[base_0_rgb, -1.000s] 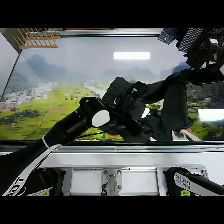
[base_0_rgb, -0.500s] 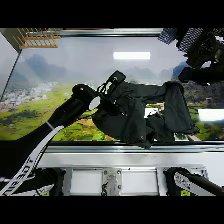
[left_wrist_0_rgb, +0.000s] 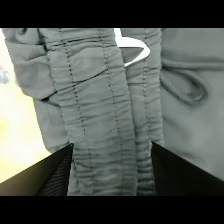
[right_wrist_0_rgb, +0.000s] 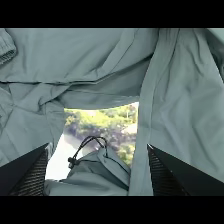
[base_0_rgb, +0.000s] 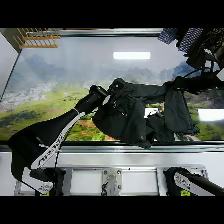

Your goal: Fold the clothes and pants, and hang the long-sleeved shirts on hangers.

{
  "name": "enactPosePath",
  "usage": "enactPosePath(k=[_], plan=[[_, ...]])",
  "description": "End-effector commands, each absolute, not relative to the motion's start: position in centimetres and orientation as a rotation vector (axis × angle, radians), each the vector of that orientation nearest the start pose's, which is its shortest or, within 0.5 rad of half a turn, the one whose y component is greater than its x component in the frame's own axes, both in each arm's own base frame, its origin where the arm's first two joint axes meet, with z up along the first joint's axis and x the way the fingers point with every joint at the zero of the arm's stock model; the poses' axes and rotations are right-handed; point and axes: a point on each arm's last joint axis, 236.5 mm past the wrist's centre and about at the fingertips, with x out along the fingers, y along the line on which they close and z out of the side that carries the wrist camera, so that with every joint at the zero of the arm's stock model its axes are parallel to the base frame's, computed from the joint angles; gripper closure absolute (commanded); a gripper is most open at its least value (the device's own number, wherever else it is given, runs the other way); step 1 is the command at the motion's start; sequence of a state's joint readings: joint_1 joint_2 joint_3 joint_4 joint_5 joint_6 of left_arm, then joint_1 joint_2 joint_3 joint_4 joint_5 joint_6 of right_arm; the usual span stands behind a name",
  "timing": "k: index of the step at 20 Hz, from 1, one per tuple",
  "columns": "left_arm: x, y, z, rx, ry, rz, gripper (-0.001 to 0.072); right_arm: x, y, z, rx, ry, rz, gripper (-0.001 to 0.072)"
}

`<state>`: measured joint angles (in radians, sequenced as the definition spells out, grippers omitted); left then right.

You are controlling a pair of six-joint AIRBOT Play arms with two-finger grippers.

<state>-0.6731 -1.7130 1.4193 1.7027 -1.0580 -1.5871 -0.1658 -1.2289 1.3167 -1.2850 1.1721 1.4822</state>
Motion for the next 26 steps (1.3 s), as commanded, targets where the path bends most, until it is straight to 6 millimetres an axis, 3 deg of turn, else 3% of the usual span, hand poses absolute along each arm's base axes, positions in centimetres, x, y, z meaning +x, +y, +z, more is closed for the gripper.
enactPosePath(k=[1, 4, 5, 6, 8, 10, 13, 15, 16, 20, 23, 25, 26], plan=[[38.0, -26.6, -9.4, 0.585, 1.291, -0.491, 0.0211, 41.7, -0.6, 9.3, 0.257, 1.040, 0.076, 0.0058], [38.2, -26.5, -9.6, 0.583, 1.287, -0.489, 0.0213, 41.7, -0.5, 9.3, 0.256, 1.040, 0.078, 0.0058], [38.4, -26.3, -9.6, 0.574, 1.290, -0.479, 0.0253, 41.7, -0.5, 9.3, 0.256, 1.041, 0.078, 0.0058], [38.6, -25.9, -9.6, 0.563, 1.298, -0.467, 0.0463, 41.7, -0.5, 9.3, 0.256, 1.041, 0.078, 0.0058], [39.1, -24.6, -9.5, 0.541, 1.313, -0.436, 0.0695, 41.7, -0.5, 9.3, 0.256, 1.041, 0.078, 0.0058], [40.4, -22.9, -7.7, 0.446, 1.298, -0.362, 0.0696, 41.7, -0.5, 9.3, 0.255, 1.042, 0.078, 0.0058], [43.2, -18.4, -1.4, 0.274, 1.191, -0.245, 0.0696, 41.6, -0.5, 9.3, 0.255, 1.045, 0.079, 0.0058], [43.3, -13.5, 1.5, 0.165, 1.133, -0.152, 0.0696, 41.5, -0.5, 9.2, 0.256, 1.052, 0.080, 0.0058], [42.3, -10.5, 1.7, 0.121, 1.141, -0.094, 0.0696, 41.4, -0.4, 9.1, 0.256, 1.056, 0.082, 0.0058], [35.0, 0.9, -2.5, -0.035, 1.270, 0.152, 0.0696, 41.2, -0.3, 9.1, 0.254, 1.064, 0.085, 0.0058], [31.8, 5.1, -4.7, -0.232, 1.298, 0.271, 0.0675, 41.2, -0.3, 9.0, 0.255, 1.064, 0.085, 0.0058], [31.9, 6.4, -4.4, -0.431, 1.250, 0.318, 0.0255, 41.2, -0.3, 9.0, 0.255, 1.064, 0.085, 0.0058], [32.6, 5.9, -3.5, -0.524, 1.213, 0.278, 0.0211, 41.2, -0.3, 9.1, 0.255, 1.063, 0.085, 0.0058]])
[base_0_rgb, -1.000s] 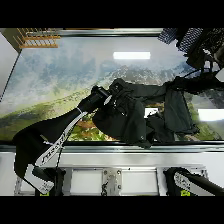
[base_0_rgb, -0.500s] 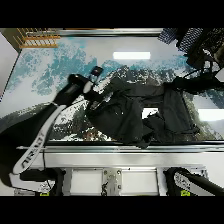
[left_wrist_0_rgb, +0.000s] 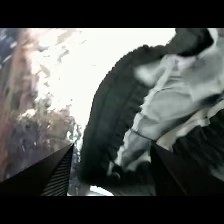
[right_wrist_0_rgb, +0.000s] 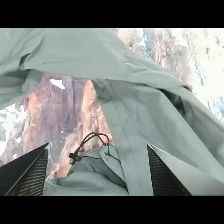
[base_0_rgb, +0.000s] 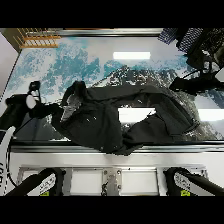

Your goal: Fold the clothes and pants, and hang the long-sleeved shirts on hangers.

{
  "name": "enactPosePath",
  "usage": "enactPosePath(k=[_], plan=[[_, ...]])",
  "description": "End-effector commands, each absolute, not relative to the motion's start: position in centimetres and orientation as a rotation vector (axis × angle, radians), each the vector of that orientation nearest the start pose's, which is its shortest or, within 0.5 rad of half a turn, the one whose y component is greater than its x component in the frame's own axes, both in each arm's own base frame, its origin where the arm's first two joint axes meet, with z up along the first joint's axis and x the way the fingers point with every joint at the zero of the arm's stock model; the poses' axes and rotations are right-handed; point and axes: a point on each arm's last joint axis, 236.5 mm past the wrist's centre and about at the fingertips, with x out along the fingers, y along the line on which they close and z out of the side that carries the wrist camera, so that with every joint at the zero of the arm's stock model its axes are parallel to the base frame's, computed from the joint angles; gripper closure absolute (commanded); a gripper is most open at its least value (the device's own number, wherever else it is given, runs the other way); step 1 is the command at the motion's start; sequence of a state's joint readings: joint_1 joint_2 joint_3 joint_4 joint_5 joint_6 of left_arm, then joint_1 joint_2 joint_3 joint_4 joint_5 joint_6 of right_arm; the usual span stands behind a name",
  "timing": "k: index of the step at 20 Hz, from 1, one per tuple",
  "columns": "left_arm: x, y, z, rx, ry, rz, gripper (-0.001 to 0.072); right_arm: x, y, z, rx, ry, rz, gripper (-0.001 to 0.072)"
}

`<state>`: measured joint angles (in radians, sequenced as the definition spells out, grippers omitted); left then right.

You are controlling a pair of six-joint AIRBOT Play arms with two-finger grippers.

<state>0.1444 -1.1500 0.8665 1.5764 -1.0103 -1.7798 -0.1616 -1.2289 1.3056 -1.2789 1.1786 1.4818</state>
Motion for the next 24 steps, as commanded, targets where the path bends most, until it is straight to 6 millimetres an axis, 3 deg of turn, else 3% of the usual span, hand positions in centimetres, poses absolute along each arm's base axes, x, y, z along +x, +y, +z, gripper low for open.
enactPosePath(k=[1, 3, 6, 8, 10, 14, 16, 19, 21, 24], plan=[[33.6, 4.9, -2.4, -0.557, 1.177, 0.198, 0.0211, 41.2, -0.3, 9.1, 0.255, 1.063, 0.085, 0.0058], [34.9, 2.0, -0.7, -0.541, 1.148, 0.047, 0.0212, 41.2, -0.3, 9.0, 0.255, 1.064, 0.085, 0.0058], [34.8, -1.3, -1.7, -0.285, 1.201, -0.046, 0.0211, 41.2, -0.3, 9.0, 0.255, 1.065, 0.085, 0.0058], [34.3, -0.8, -3.8, -0.100, 1.266, -0.018, 0.0211, 40.8, -0.2, 8.9, 0.248, 1.082, 0.092, 0.0058], [34.0, 0.9, -4.9, -0.077, 1.342, 0.059, 0.0210, 39.9, -0.1, 8.4, 0.204, 1.122, 0.121, 0.0058], [32.4, 4.7, -4.4, -0.229, 1.390, 0.160, 0.0210, 39.0, -0.7, 8.1, 0.172, 1.152, 0.104, 0.0059], [30.3, 6.1, -4.4, -0.322, 1.372, 0.214, 0.0209, 38.7, -0.7, 8.1, 0.173, 1.151, 0.103, 0.0058], [26.9, 7.6, -6.2, -0.523, 1.333, 0.306, 0.0209, 38.2, -0.6, 7.0, 0.181, 1.168, 0.104, 0.0058], [26.0, 6.9, -7.8, -0.703, 1.304, 0.318, 0.0208, 38.0, -0.5, 6.0, 0.188, 1.179, 0.099, 0.0058], [25.9, 3.8, -10.0, -0.884, 1.332, 0.242, 0.0209, 37.7, -0.3, 4.9, 0.204, 1.191, 0.101, 0.0058]])
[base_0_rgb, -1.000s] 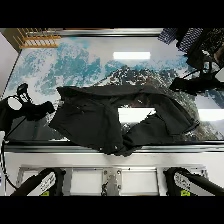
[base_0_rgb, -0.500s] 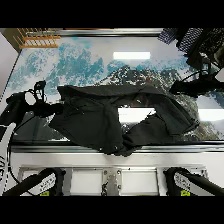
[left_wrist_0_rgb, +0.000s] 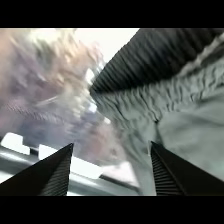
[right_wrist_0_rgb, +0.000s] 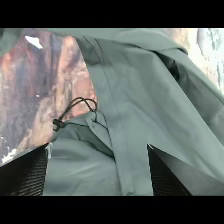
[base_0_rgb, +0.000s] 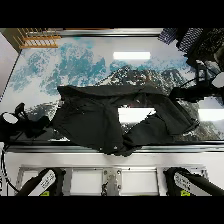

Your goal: Fold the clothes and pants, and hang the long-sleeved shirts on hangers.

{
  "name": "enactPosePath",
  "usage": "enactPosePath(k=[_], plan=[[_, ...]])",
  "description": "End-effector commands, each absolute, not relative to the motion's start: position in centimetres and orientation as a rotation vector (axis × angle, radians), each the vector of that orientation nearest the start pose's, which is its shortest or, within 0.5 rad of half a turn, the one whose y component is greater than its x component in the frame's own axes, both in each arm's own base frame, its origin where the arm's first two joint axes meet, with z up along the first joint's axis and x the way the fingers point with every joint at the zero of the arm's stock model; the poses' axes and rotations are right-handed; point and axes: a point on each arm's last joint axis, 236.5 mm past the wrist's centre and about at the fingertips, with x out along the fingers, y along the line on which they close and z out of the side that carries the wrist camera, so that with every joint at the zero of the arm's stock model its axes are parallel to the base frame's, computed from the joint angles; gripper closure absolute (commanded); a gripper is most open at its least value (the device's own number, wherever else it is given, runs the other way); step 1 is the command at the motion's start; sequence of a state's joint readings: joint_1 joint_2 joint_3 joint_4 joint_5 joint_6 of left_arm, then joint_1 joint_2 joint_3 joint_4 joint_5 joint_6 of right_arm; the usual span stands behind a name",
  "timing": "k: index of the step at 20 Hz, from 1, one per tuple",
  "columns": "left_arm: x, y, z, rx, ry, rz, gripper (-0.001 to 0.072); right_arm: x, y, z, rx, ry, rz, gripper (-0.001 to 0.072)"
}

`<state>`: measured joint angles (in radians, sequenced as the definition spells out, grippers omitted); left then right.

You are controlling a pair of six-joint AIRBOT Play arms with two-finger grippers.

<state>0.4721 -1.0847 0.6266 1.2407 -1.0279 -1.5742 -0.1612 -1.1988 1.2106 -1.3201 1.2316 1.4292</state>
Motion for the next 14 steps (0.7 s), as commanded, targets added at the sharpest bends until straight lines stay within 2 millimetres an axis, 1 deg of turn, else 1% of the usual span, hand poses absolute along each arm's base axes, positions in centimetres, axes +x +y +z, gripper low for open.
enactPosePath(k=[1, 5, 8, 9, 10, 11, 14], plan=[[25.9, 2.9, -10.7, -0.909, 1.357, 0.227, 0.0210, 37.6, -0.2, 4.8, 0.208, 1.196, 0.104, 0.0059], [26.0, -0.4, -13.3, -0.868, 1.460, 0.168, 0.0210, 37.4, -0.2, 4.6, 0.208, 1.202, 0.104, 0.0058], [26.8, -1.7, -13.9, -0.822, 1.452, 0.160, 0.0214, 36.3, -0.4, 3.8, 0.216, 1.238, 0.098, 0.0058], [27.2, -1.9, -13.9, -0.808, 1.439, 0.158, 0.0366, 35.5, -0.6, 3.2, 0.221, 1.255, 0.091, 0.0057], [27.4, -2.0, -13.8, -0.792, 1.427, 0.152, 0.0587, 34.5, -0.8, 2.4, 0.220, 1.279, 0.081, 0.0058], [27.8, -1.9, -13.4, -0.781, 1.406, 0.148, 0.0694, 33.3, -1.2, 1.4, 0.220, 1.310, 0.068, 0.0057], [28.6, -0.6, -11.4, -0.726, 1.327, 0.145, 0.0696, 28.2, -3.0, -2.6, 0.257, 1.422, -0.008, 0.0057]])
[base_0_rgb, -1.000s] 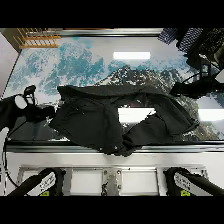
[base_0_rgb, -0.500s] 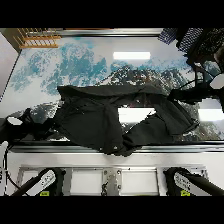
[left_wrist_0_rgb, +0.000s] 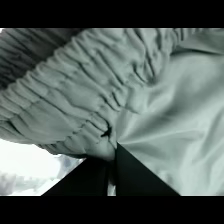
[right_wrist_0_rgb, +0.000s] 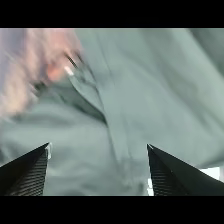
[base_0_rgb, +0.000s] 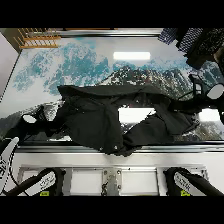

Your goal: Fold the clothes and pants, and hang the long-sleeved shirts on hangers.

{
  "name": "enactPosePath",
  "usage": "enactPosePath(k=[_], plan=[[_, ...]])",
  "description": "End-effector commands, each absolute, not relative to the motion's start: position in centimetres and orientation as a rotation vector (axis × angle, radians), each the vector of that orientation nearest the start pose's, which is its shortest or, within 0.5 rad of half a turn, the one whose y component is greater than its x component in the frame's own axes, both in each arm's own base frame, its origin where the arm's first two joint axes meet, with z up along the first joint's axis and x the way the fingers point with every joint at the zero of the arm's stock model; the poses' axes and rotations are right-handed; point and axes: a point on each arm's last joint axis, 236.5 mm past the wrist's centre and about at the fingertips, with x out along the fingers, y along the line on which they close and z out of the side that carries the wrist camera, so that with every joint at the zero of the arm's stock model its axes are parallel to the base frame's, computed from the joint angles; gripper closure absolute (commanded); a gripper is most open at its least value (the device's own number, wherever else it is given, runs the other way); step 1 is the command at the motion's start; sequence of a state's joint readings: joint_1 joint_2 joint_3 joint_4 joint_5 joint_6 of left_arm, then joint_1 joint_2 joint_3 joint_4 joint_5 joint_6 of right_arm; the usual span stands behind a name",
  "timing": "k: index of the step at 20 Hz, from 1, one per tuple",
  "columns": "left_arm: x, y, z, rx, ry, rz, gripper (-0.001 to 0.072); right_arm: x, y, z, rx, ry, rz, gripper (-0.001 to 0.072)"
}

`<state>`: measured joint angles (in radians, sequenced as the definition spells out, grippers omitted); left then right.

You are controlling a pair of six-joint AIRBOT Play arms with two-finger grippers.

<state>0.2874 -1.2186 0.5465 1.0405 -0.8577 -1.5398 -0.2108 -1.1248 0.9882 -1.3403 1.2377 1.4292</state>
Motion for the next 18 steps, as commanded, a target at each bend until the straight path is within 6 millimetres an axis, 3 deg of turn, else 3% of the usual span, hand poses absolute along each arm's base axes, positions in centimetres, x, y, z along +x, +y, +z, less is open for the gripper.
enactPosePath(k=[1, 3, 5, 8, 10, 16, 17, 18], plan=[[28.7, 0.0, -10.7, -0.711, 1.301, 0.151, 0.0696, 26.5, -4.0, -4.2, 0.319, 1.455, -0.066, 0.0057], [28.8, 0.9, -9.5, -0.702, 1.261, 0.162, 0.0696, 24.0, -6.1, -7.0, 0.516, 1.472, -0.232, 0.0056], [28.8, 1.2, -8.9, -0.681, 1.246, 0.160, 0.0696, 23.3, -7.6, -8.7, 0.720, 1.411, -0.360, 0.0056], [28.8, 1.2, -8.6, -0.676, 1.237, 0.159, 0.0696, 25.3, -9.5, -9.3, 0.941, 1.235, -0.449, 0.0056], [28.8, 1.2, -8.7, -0.663, 1.238, 0.150, 0.0696, 26.5, -10.1, -9.9, 0.983, 1.188, -0.467, 0.0056], [28.8, 1.2, -8.7, -0.660, 1.237, 0.148, 0.0696, 29.2, -8.1, -12.2, 0.960, 1.199, -0.359, 0.0060], [28.9, 1.3, -8.7, -0.660, 1.236, 0.149, 0.0696, 29.7, -8.0, -12.2, 0.937, 1.196, -0.345, 0.0096], [28.8, 1.2, -8.7, -0.660, 1.237, 0.148, 0.0696, 30.5, -8.1, -11.8, 0.913, 1.182, -0.332, 0.0260]])
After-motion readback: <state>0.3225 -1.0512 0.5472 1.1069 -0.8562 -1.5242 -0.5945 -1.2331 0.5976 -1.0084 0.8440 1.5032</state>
